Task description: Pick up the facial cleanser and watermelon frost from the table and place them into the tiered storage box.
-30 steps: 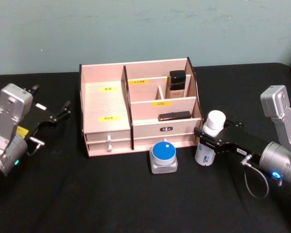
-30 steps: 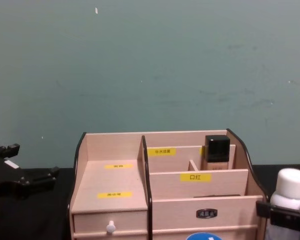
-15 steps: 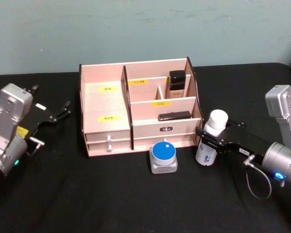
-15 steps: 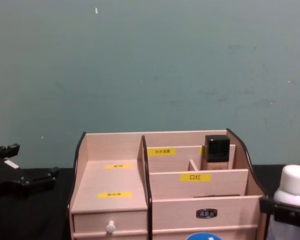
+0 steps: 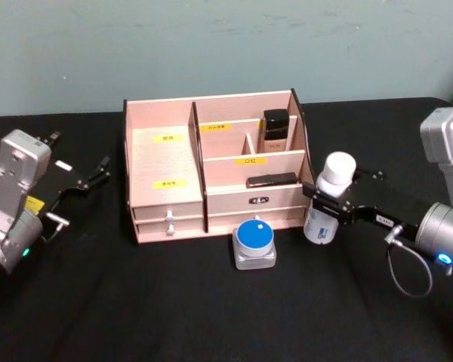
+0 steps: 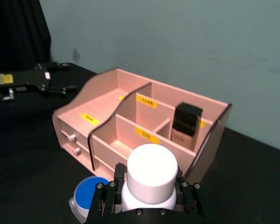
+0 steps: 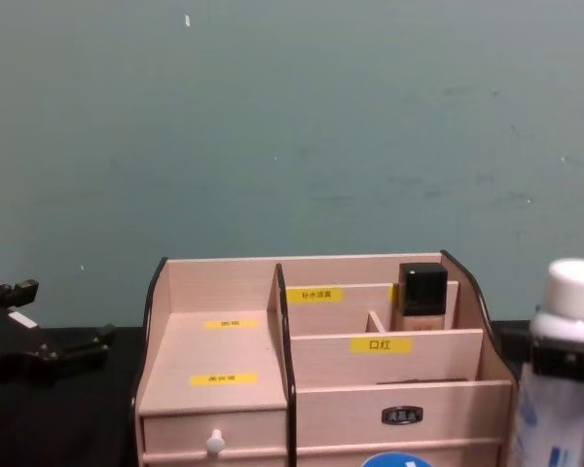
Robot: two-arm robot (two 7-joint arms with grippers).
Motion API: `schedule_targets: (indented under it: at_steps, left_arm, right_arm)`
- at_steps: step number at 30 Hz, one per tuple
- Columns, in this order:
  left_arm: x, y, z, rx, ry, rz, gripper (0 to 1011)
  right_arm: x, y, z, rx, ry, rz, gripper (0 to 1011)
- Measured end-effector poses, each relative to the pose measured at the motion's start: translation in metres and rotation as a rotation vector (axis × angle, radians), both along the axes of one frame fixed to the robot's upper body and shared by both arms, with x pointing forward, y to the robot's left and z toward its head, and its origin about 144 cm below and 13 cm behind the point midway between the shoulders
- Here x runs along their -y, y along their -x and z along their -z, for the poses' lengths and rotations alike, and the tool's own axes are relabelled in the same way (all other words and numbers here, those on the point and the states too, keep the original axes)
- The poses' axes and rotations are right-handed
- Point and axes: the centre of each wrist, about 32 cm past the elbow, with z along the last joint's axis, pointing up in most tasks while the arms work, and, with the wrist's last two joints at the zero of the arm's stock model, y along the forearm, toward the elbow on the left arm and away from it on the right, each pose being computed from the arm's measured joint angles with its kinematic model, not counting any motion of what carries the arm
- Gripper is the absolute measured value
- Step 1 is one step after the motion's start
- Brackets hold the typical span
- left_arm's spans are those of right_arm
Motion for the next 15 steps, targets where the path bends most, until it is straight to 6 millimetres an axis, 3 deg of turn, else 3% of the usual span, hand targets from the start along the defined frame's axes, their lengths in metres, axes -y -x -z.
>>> schedule_targets:
  at_steps: [8,15]
  left_arm:
    - [0.0,0.0,0.0,0.0,0.0,0.0,1009]
    - [0.0,0.0,0.0,0.0,0.0,0.0,1010]
  right_arm:
    - [-0.007,-0.006,-0.034,0.041,0.012,-0.049,593]
    - [-0.014,-0.017,-0.052,0.069,0.018,-0.086,593]
